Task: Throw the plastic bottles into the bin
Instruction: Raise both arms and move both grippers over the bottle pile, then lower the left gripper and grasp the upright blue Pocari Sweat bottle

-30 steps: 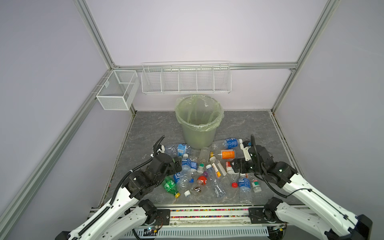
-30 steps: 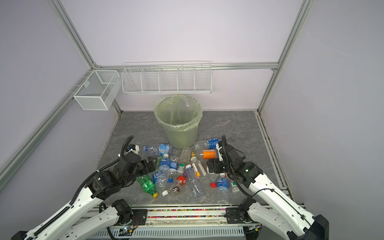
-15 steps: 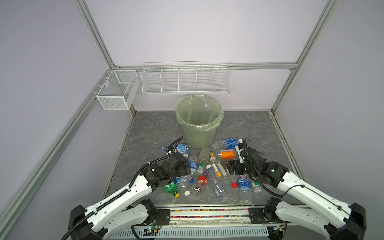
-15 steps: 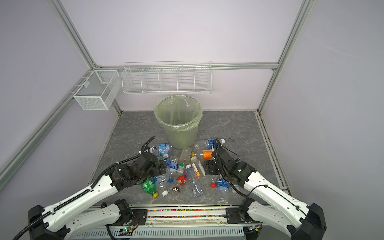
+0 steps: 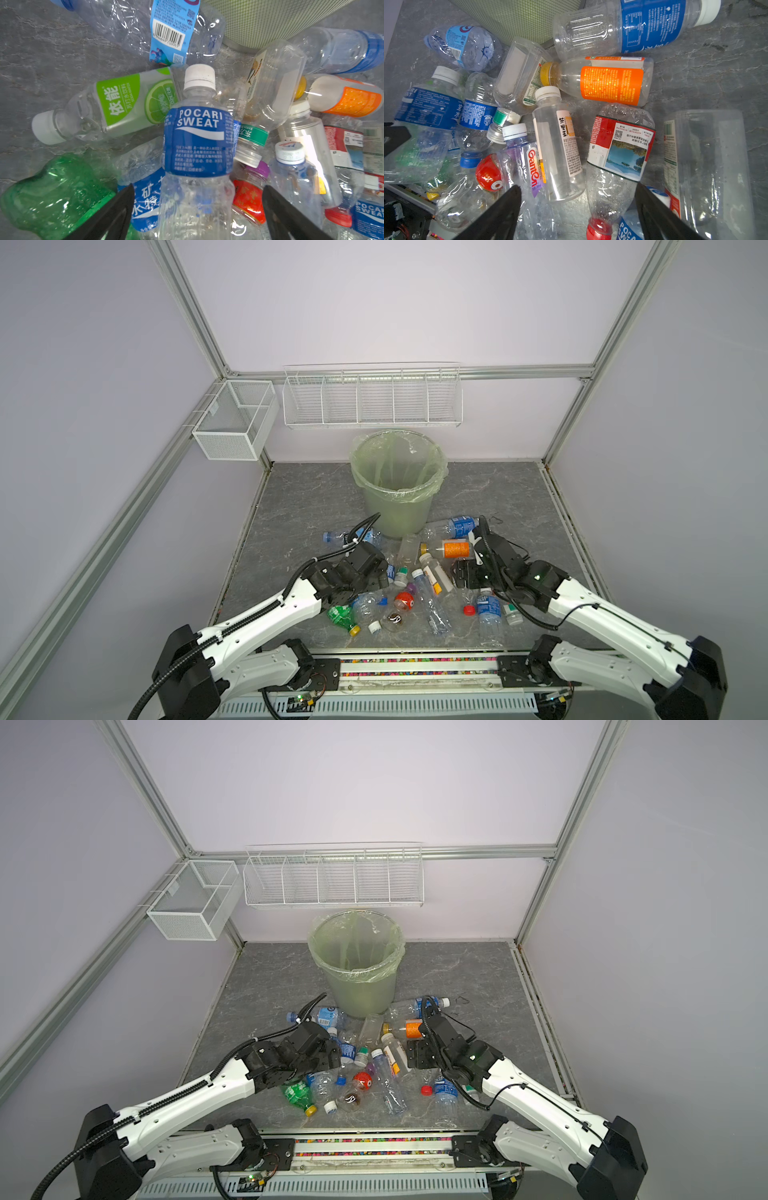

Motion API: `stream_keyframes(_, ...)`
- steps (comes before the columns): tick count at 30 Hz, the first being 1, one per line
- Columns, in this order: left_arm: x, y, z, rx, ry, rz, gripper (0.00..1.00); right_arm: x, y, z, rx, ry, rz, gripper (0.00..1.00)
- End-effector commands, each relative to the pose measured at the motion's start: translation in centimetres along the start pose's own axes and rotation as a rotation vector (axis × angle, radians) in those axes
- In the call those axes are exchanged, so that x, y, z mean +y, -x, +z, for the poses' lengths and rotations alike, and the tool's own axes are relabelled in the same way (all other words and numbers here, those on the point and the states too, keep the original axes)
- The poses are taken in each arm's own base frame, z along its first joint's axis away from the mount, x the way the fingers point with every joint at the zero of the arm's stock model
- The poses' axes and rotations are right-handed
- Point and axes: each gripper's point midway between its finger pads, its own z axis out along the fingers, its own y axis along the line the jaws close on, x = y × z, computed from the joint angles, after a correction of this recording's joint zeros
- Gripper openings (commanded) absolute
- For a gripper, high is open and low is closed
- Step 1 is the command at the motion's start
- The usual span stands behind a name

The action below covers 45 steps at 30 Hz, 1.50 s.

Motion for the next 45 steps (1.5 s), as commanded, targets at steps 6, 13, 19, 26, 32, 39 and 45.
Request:
stream_keyframes(6, -0.7, 0.6, 0.5, -0.018, 0.009, -0.03, 0.93, 0.1, 0.0, 0.3, -0.014, 0.001, 0.018, 0.88)
stream_keyframes(13, -1.0, 0.2, 1.1, 0.02, 0.034, -0.012, 0.9, -0.2, -0.4, 0.5, -0.007, -0.006, 0.022, 0.88)
stream_keyframes(19, -1.0, -0.3, 2.0, 0.047, 0.058, 0.001, 0.89, -0.3, -0.2, 0.1, -0.023, -0.008, 0.023, 0.88)
stream_keyframes(26, -0.9, -0.3, 2.2, 0.046, 0.068, -0.003, 0.85, -0.9, -0.2, -0.2, -0.039, -0.027, 0.028, 0.88)
stream_keyframes(32, -0.6, -0.3, 2.2, 0.041, 0.072, -0.007, 0.69, -1.0, -0.1, -0.4, -0.046, -0.029, 0.037, 0.88)
stream_keyframes(39, -0.6, -0.1, 1.8, 0.032, 0.071, -0.005, 0.48, -1.4, 0.1, -1.0, -0.064, -0.047, 0.036, 0.88)
stream_keyframes(45, -0.9, 0.2, 1.2, 0.021, 0.045, -0.01, 0.24, -1.7, 0.2, -1.5, -0.08, -0.05, 0.047, 0.88)
